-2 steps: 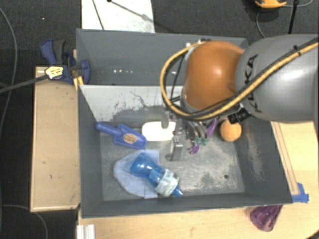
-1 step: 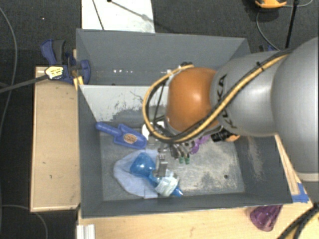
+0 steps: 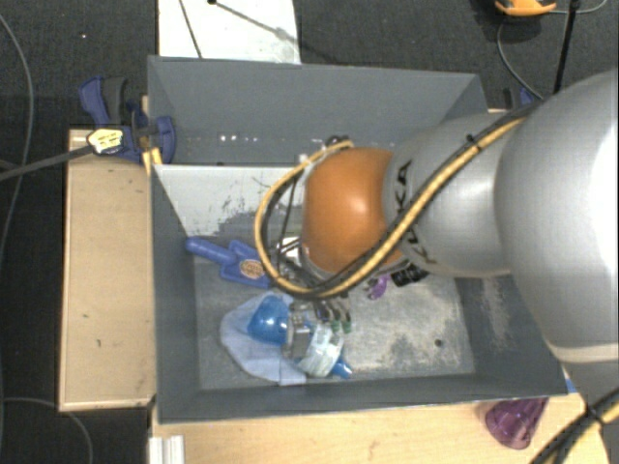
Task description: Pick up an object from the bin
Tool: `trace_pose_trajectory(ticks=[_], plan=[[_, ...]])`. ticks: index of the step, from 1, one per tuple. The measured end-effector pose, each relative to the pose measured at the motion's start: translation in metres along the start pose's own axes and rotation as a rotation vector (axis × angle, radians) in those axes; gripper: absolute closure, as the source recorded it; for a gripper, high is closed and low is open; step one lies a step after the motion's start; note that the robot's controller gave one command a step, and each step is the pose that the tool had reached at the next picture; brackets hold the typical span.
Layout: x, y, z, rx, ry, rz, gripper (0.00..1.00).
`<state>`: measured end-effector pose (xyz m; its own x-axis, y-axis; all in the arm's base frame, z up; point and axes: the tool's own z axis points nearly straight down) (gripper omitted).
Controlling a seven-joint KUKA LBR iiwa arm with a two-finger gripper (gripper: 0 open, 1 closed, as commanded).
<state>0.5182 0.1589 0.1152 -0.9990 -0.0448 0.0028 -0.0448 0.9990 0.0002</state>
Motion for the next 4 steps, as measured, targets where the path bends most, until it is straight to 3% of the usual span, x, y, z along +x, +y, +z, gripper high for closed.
trace_pose_trajectory(ticks=[1, 2, 3, 4], plan=[[0.004, -0.01, -0.009, -0.003, -0.007, 0.14, 0.0], [0.0, -0.009, 0.038, -0.001, -0.005, 0.116, 0.0], [-0.001, -0.005, 0.055, -0.006, -0.013, 0.261, 1.0], [0.0, -0.005, 0.054, -0.006, -0.012, 0.28, 1.0]])
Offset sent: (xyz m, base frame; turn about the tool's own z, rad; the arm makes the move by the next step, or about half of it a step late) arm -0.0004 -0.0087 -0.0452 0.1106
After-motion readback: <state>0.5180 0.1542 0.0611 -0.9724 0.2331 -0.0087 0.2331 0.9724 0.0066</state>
